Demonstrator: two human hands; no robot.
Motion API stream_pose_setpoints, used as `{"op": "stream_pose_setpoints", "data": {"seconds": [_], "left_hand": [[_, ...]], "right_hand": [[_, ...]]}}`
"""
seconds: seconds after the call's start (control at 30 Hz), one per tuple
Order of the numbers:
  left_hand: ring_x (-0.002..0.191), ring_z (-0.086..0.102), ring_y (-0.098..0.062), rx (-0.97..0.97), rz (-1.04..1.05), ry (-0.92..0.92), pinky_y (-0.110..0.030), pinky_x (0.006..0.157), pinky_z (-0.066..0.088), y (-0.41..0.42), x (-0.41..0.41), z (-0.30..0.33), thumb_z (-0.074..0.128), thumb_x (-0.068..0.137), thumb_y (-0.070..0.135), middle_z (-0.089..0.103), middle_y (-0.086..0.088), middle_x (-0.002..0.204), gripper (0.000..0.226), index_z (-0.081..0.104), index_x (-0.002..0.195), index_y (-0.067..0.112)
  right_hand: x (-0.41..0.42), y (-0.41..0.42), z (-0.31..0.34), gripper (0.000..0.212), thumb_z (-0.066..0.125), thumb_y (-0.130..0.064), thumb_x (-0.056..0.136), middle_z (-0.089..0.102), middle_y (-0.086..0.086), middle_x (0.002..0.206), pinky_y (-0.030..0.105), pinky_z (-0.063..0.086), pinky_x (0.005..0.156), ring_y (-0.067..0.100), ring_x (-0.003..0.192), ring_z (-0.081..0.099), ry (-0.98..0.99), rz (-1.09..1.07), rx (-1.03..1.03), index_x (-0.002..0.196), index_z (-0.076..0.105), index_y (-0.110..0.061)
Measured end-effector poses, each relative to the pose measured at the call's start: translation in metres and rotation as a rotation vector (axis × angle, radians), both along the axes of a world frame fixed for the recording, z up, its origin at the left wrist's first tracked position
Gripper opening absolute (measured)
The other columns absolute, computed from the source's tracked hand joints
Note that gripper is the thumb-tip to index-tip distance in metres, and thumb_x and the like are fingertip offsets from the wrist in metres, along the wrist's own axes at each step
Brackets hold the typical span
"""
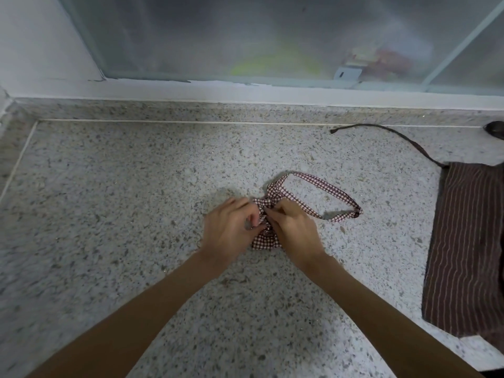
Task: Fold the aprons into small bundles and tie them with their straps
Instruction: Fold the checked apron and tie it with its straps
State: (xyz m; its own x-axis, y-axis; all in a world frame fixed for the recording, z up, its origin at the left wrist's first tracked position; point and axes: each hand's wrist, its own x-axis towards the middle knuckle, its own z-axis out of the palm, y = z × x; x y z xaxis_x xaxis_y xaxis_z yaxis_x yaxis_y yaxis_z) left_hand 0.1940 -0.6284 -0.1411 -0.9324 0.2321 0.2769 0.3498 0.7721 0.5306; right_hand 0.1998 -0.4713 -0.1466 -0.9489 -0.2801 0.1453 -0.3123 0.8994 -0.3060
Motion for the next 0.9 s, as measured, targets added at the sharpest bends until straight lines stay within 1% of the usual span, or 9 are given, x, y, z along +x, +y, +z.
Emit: {"op": "stream_pose_setpoints", "data": {"seconds": [0.1, 0.17, 0.3, 0.37, 0.5, 0.6, 0.7, 0.77, 0.9], "left_hand": [[0.057, 0.055, -0.005, -0.053, 0.007, 0.008, -0.010, 0.040, 0.023, 0.000, 0.004, 0.002, 0.077, 0.066, 0.043, 0.059, 0.013, 0.065, 0.042, 0.039, 0.073, 0.027], [0.057, 0.054, -0.005, -0.069, 0.007, -0.009, -0.013, 0.038, 0.023, -0.002, 0.004, 0.000, 0.080, 0.065, 0.043, 0.059, 0.014, 0.063, 0.038, 0.044, 0.070, 0.029], [0.068, 0.063, -0.008, -0.165, -0.072, -0.012, -0.011, 0.042, 0.024, -0.002, 0.001, 0.000, 0.081, 0.065, 0.040, 0.065, 0.016, 0.074, 0.017, 0.071, 0.074, 0.031], [0.082, 0.063, -0.008, -0.233, -0.078, -0.043, -0.012, 0.044, 0.020, 0.000, 0.001, 0.002, 0.075, 0.073, 0.041, 0.066, 0.017, 0.085, 0.013, 0.073, 0.083, 0.033], [0.109, 0.051, -0.009, -0.246, -0.004, -0.282, -0.025, 0.069, 0.042, 0.009, -0.003, 0.004, 0.055, 0.089, 0.042, 0.059, 0.018, 0.113, 0.019, 0.066, 0.103, 0.036], [0.104, 0.056, -0.011, -0.202, -0.036, -0.293, -0.025, 0.071, 0.043, 0.013, -0.003, 0.004, 0.055, 0.090, 0.036, 0.062, 0.015, 0.110, 0.014, 0.064, 0.100, 0.034], [0.087, 0.062, -0.012, -0.142, -0.046, -0.247, -0.026, 0.064, 0.042, 0.010, 0.001, 0.001, 0.050, 0.093, 0.038, 0.066, 0.012, 0.100, 0.017, 0.061, 0.102, 0.028], [0.079, 0.063, -0.012, -0.116, -0.032, -0.223, -0.026, 0.061, 0.043, 0.010, 0.003, -0.001, 0.048, 0.095, 0.039, 0.067, 0.011, 0.096, 0.019, 0.060, 0.101, 0.026], [0.083, 0.062, -0.009, -0.113, 0.001, -0.279, -0.026, 0.066, 0.045, 0.010, -0.003, -0.002, 0.051, 0.093, 0.038, 0.067, 0.013, 0.093, 0.014, 0.062, 0.099, 0.031]], "right_hand": [[-0.005, 0.000, 0.007, 0.021, 0.075, -0.013, 0.078, 0.069, -0.003, 0.079, 0.027, 0.055, 0.055, 0.012, 0.065, 0.063, -0.086, -0.168, -0.228, 0.098, 0.070, -0.014], [-0.008, 0.002, 0.010, 0.014, 0.077, -0.017, 0.076, 0.072, -0.005, 0.077, 0.024, 0.056, 0.061, 0.006, 0.063, 0.063, -0.141, -0.247, -0.308, 0.090, 0.074, -0.017], [-0.008, 0.006, 0.009, 0.010, 0.071, -0.016, 0.082, 0.069, 0.001, 0.089, 0.034, 0.055, 0.066, 0.015, 0.074, 0.062, -0.195, -0.159, -0.232, 0.091, 0.076, -0.015], [-0.008, 0.011, 0.011, 0.016, 0.066, -0.016, 0.086, 0.065, 0.003, 0.096, 0.031, 0.052, 0.074, 0.019, 0.085, 0.060, -0.256, -0.096, -0.181, 0.099, 0.074, -0.014], [-0.010, 0.017, 0.019, 0.028, 0.070, -0.022, 0.082, 0.055, 0.001, 0.109, 0.021, 0.040, 0.086, 0.016, 0.104, 0.052, -0.408, -0.001, -0.061, 0.109, 0.068, -0.015], [-0.019, 0.016, 0.025, 0.025, 0.071, -0.024, 0.080, 0.054, 0.003, 0.110, 0.026, 0.040, 0.088, 0.017, 0.103, 0.052, -0.494, 0.003, -0.004, 0.103, 0.069, -0.015], [-0.028, 0.017, 0.029, 0.019, 0.073, -0.029, 0.077, 0.056, 0.002, 0.097, 0.027, 0.041, 0.076, 0.017, 0.089, 0.051, -0.544, 0.055, 0.020, 0.089, 0.069, -0.015], [-0.030, 0.020, 0.030, 0.015, 0.076, -0.027, 0.075, 0.062, -0.001, 0.087, 0.025, 0.041, 0.070, 0.013, 0.080, 0.054, -0.555, 0.061, -0.071, 0.083, 0.070, -0.016], [-0.025, 0.031, 0.027, 0.018, 0.079, -0.017, 0.073, 0.073, -0.004, 0.089, 0.023, 0.053, 0.078, 0.009, 0.079, 0.066, -0.559, -0.009, -0.369, 0.091, 0.075, -0.016]]}}
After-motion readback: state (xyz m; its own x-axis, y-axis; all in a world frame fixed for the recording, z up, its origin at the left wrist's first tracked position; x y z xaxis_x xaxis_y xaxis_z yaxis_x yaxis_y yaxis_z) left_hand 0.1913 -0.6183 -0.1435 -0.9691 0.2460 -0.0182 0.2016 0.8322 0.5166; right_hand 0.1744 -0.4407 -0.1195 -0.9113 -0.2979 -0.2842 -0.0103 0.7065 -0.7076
